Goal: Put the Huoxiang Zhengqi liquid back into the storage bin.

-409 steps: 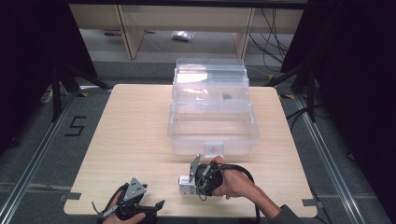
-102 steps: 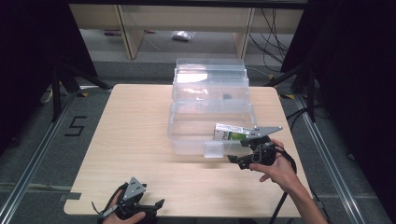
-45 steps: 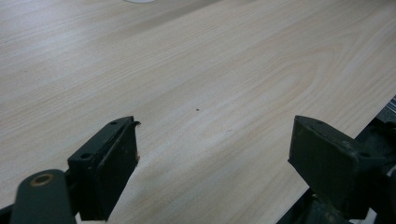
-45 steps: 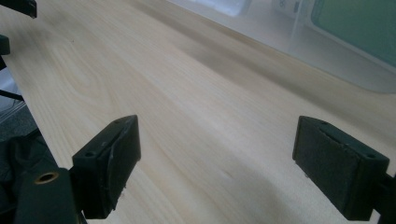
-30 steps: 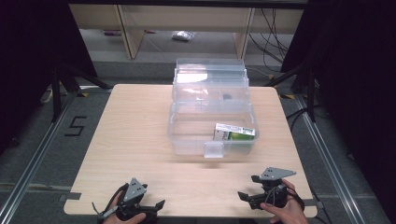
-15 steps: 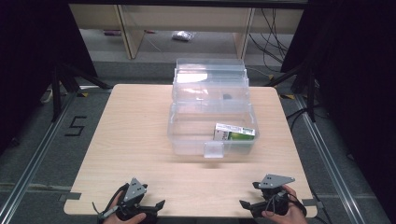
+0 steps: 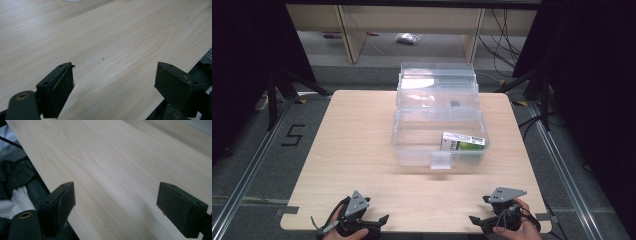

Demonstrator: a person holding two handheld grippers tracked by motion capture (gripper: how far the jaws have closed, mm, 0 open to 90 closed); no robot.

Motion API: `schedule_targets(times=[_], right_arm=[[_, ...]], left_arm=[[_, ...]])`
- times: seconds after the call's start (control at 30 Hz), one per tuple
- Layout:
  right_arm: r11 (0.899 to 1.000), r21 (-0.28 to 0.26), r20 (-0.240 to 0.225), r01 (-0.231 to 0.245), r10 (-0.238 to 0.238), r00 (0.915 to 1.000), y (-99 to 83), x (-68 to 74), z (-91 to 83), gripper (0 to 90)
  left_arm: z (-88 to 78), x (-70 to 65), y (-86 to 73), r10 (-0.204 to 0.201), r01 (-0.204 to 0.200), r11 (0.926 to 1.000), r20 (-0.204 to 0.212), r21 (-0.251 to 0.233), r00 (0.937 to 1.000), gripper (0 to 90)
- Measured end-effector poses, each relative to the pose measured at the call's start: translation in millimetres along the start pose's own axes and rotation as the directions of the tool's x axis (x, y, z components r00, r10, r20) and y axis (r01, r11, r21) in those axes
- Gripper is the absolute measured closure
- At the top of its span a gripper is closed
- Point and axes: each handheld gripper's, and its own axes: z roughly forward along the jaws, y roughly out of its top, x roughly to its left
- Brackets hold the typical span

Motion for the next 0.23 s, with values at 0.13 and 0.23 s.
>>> schedule_targets(times=[0.13,0.23], right_arm=[[1.000,0.000,0.005,-0.010,0.010,0.9999,0.0,0.0,-0.6,16.3],[1.000,-0.001,-0.001,-0.001,0.001,1.0000,0.2,-0.2,-0.1,16.3]], left_arm=[[-0.1,0.2,0.0,0.000,0.000,1.0000,0.000,0.000,1.0000,14.9],[0.0,0.1,0.1,0.001,-0.001,1.0000,0.000,0.000,1.0000,14.9]])
